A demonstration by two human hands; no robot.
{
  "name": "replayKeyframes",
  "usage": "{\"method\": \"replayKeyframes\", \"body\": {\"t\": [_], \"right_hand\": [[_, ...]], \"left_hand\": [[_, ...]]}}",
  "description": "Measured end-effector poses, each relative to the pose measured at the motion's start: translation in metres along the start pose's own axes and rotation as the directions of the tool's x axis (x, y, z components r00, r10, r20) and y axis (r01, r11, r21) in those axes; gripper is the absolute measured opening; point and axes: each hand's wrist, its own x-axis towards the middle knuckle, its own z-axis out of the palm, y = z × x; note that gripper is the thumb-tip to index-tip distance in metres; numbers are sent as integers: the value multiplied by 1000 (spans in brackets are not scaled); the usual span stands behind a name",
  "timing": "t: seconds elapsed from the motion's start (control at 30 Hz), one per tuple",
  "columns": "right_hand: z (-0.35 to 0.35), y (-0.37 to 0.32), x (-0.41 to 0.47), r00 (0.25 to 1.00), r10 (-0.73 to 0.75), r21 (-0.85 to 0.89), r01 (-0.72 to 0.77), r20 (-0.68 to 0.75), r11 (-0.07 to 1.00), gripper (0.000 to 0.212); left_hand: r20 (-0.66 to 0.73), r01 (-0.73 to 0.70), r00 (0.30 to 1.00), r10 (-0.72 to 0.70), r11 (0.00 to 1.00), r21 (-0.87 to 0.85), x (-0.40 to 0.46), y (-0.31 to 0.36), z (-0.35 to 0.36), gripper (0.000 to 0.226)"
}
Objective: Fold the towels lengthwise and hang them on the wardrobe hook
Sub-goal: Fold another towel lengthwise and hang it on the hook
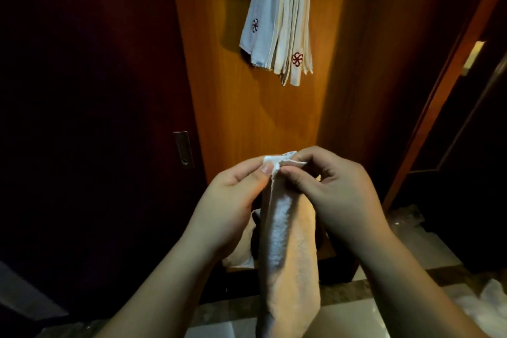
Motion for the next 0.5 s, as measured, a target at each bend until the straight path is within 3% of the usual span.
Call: {"method": "replayKeyframes", "body": {"t": [0.27,0.37,0.5], "right_hand": [[-4,0,2,989,140,54,-142,37,988,5],[-4,-3,3,986,154,4,-154,62,988,5],[-11,3,14,929,260,-111,-238,264,965,10]], "left_hand": [[118,-61,992,35,972,227,-2,8,-1,25],[66,-97,994,83,962,255,0,8,0,26],[11,-43,999,41,956,289,8,-4,-10,24]]}}
